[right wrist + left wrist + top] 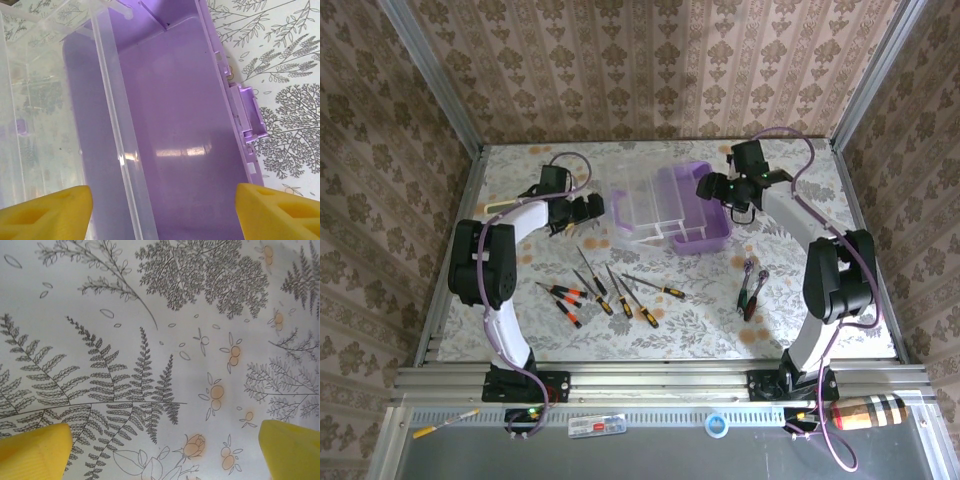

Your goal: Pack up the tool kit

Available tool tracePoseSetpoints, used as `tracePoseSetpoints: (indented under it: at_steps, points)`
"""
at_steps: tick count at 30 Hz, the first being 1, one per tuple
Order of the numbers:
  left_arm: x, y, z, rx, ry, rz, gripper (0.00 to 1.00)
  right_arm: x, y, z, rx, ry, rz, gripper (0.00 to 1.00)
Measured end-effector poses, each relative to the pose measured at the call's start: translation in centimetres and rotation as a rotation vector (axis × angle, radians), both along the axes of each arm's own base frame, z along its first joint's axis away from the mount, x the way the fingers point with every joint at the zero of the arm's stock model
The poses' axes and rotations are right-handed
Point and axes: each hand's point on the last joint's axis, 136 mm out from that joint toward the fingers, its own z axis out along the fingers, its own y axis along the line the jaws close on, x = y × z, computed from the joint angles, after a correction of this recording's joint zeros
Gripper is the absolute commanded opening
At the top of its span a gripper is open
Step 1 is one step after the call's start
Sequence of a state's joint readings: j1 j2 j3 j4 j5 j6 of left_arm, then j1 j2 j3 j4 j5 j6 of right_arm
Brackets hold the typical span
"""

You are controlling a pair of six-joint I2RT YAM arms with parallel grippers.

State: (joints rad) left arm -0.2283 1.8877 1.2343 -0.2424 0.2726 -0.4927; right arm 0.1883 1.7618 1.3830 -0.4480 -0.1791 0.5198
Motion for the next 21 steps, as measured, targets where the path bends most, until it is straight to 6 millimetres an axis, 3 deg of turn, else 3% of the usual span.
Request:
tracePoseSetpoints:
  at_steps: [10, 16, 21]
  points:
    - [0.5, 0.9, 0.2, 0.036, -0.001, 0.031, 0.97, -1.6, -5.0, -4.2, -0.026, 0.084, -0.093, 0.69]
    - [3.0, 0.5, -0.6, 0.027, 0.014, 0.036, 0.96, -0.8, -3.6, -4.3, 0.06, 0.058, -0.067, 0.64]
    - [3.4, 0.4, -1.7, 0.034, 0.043, 0.037, 0.96, -1.3, -2.3, -5.7, 0.103, 0.082, -0.049, 0.58]
